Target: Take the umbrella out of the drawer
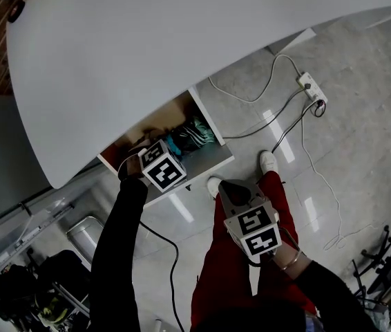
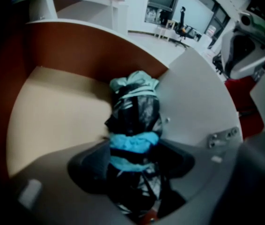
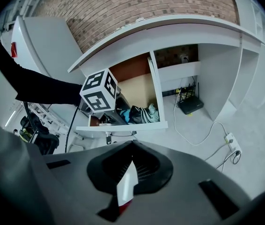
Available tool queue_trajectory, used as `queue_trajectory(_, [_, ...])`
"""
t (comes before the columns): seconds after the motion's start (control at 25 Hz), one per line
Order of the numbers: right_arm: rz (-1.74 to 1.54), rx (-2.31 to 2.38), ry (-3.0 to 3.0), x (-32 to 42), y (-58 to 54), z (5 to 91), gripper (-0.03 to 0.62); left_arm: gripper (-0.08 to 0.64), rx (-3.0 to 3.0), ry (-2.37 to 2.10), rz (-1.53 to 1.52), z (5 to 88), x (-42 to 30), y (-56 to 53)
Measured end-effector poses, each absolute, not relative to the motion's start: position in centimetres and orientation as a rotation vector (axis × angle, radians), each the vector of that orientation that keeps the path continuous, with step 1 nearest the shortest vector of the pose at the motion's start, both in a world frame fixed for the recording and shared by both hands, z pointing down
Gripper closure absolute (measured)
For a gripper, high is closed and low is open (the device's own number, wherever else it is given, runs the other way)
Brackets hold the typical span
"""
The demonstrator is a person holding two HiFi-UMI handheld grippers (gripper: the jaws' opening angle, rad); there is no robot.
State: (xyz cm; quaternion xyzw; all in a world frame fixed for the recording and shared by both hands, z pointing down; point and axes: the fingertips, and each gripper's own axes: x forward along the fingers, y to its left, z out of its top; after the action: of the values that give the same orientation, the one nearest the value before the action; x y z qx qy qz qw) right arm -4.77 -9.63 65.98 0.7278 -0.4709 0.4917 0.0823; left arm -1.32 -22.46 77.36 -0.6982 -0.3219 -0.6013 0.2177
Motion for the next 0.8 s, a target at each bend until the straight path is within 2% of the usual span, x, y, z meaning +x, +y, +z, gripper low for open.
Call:
queue_trajectory(0.44, [1.499, 2.143, -1.416, -5.36, -10.22, 66.64, 0.594, 0.267, -1.862, -0.989, -1.816, 78.2, -1.36, -22.44])
queue_trajectory(0.8, [1.5, 2.138, -1.413, -5.41, -10.53, 66.22, 0.594, 0.309, -1.844, -0.912, -1.704, 77.59, -1.16, -22.2])
